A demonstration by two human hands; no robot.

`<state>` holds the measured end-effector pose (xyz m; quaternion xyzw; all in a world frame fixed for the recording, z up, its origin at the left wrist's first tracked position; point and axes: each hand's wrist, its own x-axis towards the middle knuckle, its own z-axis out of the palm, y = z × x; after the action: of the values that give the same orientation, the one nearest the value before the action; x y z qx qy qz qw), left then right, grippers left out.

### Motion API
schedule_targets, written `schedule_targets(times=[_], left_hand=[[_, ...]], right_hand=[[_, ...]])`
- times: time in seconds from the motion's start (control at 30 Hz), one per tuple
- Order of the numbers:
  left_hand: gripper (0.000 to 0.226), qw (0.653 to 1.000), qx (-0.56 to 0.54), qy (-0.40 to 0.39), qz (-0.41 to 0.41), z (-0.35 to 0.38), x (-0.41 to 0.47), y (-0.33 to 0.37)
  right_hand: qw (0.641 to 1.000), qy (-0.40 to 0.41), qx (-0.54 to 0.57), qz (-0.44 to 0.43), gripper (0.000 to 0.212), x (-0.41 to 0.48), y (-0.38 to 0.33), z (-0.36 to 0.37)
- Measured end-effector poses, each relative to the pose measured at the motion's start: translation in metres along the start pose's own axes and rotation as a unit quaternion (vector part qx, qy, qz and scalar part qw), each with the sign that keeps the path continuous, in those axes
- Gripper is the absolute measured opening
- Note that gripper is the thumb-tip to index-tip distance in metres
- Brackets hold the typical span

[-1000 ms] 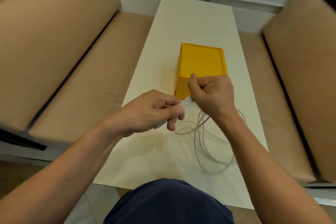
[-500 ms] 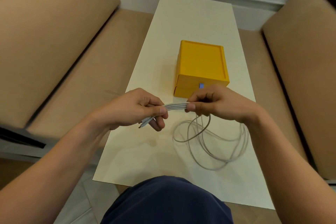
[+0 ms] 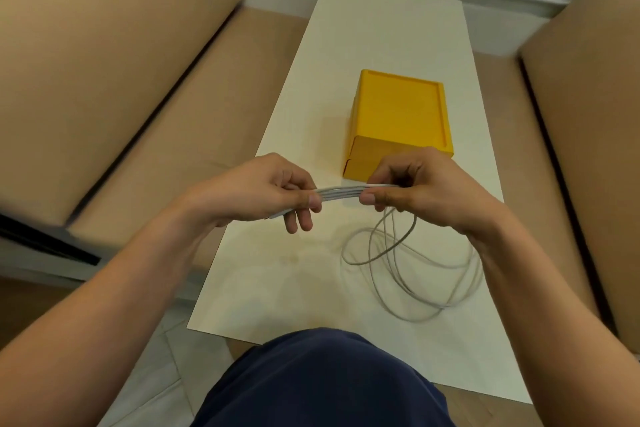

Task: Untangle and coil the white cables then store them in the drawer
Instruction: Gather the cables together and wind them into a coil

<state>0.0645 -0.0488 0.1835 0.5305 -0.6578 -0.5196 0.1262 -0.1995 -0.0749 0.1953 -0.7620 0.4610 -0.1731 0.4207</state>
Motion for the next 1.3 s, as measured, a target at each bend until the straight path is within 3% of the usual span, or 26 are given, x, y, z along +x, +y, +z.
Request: schedule_targets(times=[0.13, 0.33, 0.53, 0.63, 0.73, 0.9, 1.03, 1.3], left_hand=[[0.019, 0.996, -0.066, -0.011, 0.055, -0.008, -0.002, -0.001], [0.023, 0.997, -0.050, 0.022, 0.053, -0.017, 0.003, -0.010], [0.022, 0.999, -0.025, -0.004, 0.045, -0.019, 0.006, -0.005], [0.019, 1.000, 0.023, 0.004, 0.017, -0.017, 0.010, -0.003], [0.014, 0.998, 0.052, -0.035, 0.020, -0.016, 0.012, 0.004], [0.013, 0.995, 0.043, -0.083, 0.033, -0.015, 0.018, 0.017], [0.032, 0.993, 0.032, -0.094, 0.057, -0.007, 0.030, 0.024], [0.029, 0.990, -0.072, -0.107, 0.057, 0.002, 0.040, 0.021]], right_hand=[[0.999, -0.012, -0.030, 0.041, 0.022, 0.002, 0.004, 0.002], [0.999, -0.048, 0.000, 0.025, 0.015, -0.008, -0.002, -0.004], [0.990, -0.007, -0.130, 0.049, 0.024, 0.000, -0.002, 0.001], [1.000, 0.011, -0.011, 0.025, 0.021, -0.005, -0.002, -0.001], [0.999, 0.014, 0.046, 0.026, 0.020, -0.005, 0.001, 0.000], [0.998, 0.010, 0.046, 0.046, 0.018, -0.005, 0.004, -0.006], [0.998, 0.013, 0.043, 0.049, 0.018, -0.005, 0.003, -0.007], [0.998, 0.026, 0.017, 0.056, 0.020, -0.006, 0.003, -0.007]])
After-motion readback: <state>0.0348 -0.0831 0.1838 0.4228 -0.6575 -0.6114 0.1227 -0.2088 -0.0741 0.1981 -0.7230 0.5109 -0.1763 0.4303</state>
